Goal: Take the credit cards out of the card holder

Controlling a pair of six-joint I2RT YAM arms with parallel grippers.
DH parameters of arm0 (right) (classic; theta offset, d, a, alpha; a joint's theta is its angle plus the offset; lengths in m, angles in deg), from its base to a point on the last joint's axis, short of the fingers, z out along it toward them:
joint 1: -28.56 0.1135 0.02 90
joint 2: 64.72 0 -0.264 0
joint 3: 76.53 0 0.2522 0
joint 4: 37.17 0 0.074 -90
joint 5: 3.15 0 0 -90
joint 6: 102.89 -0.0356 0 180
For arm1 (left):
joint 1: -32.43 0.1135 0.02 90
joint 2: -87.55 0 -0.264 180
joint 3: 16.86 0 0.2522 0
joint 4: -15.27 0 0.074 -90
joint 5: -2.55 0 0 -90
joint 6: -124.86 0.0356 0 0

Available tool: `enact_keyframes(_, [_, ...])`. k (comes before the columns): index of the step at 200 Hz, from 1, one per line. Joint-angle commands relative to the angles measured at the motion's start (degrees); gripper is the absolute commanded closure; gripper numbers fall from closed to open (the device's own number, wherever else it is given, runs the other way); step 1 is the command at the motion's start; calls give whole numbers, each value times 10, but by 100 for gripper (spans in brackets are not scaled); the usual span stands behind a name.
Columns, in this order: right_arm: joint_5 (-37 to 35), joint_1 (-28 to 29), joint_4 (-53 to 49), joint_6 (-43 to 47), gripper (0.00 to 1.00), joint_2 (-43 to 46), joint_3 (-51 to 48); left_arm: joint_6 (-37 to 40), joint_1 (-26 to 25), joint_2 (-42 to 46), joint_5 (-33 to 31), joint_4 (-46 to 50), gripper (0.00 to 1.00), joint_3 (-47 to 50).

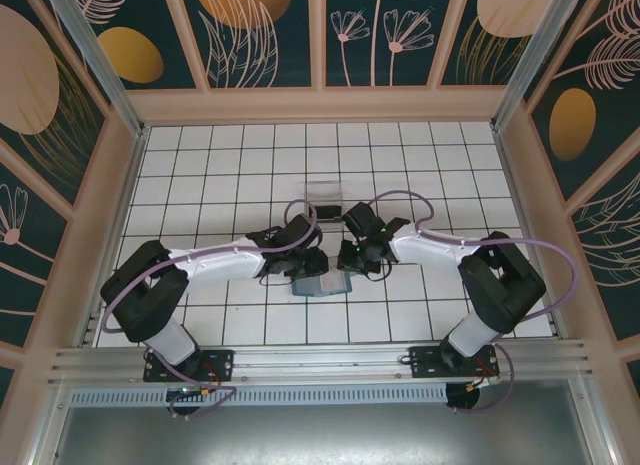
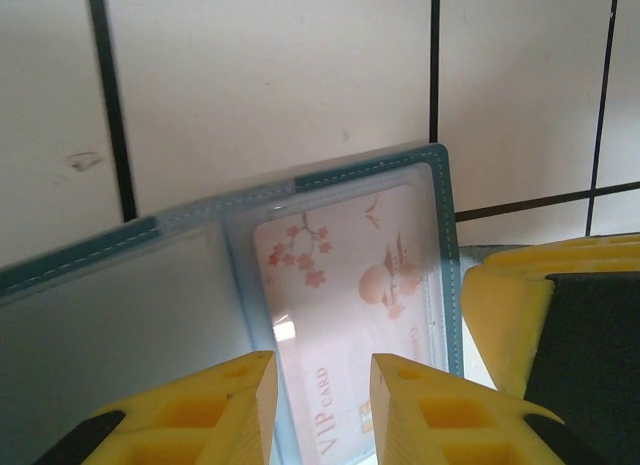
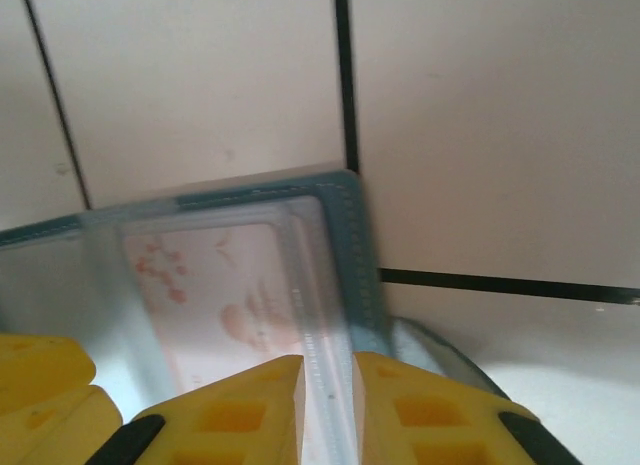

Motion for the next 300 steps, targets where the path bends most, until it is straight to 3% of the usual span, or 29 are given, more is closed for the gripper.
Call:
enact_keyframes(1, [-18, -5, -11, 20, 76, 3, -14, -9, -6, -24, 5, 25, 68, -25])
enact_keyframes(70, [0, -7, 2, 30, 68, -19, -18, -18, -6, -41, -3, 34, 69, -25])
enact_keyframes(185, [4, -6, 1, 21, 68, -17, -24, -9, -5, -68, -37, 74, 74, -38])
enact_keyframes(223, [3, -5, 1, 18, 68, -18, -21, -6, -6, -56, -44, 77, 72, -38])
enact_keyframes(300, [7, -4, 5, 13, 54, -20, -15, -1, -5, -49, -46, 78, 72, -38])
